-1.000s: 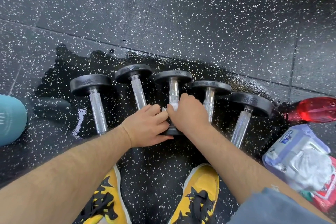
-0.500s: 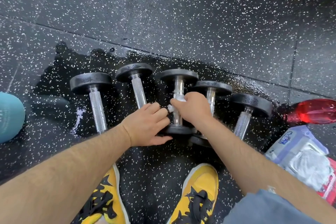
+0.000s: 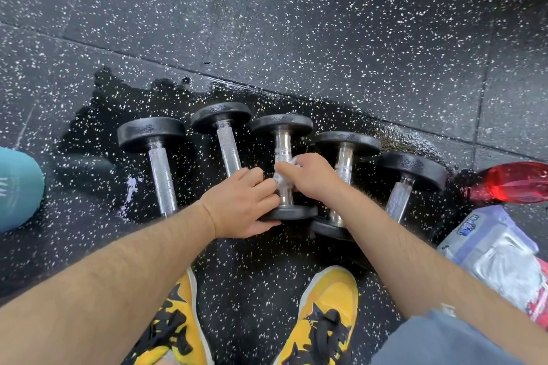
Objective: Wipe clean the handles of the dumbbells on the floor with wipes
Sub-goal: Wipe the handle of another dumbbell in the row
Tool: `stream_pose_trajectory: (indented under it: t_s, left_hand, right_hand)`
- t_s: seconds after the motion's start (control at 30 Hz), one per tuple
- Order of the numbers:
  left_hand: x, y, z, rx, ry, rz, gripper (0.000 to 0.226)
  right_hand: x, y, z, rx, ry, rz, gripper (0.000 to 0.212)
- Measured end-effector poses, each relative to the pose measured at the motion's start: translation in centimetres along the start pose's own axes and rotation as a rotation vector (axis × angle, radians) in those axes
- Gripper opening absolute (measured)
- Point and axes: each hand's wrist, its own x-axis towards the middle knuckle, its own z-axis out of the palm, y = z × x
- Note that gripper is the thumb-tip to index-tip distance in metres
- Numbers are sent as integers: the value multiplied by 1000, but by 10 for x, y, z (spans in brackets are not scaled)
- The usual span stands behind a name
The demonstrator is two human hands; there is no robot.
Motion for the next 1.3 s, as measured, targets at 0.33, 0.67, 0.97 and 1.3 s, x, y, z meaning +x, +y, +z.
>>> stream_pose_trajectory:
  t_s: [0.33, 0.67, 0.97, 1.3]
  left_hand:
    - [-2, -1, 2, -23, 2, -11, 46]
    - [-2, 0, 8, -63, 69, -9, 37]
    - [-3, 0, 8, -89, 66, -11, 38]
    - [-4, 0, 7, -76, 71, -10, 37]
  right_hand:
    - [-11, 7, -4, 173, -3, -30, 42]
    - [-43, -13, 0, -4, 131, -101, 14]
    - [-30, -8, 17, -511, 639, -397, 26]
    - [-2, -23, 12, -676, 616, -472, 25]
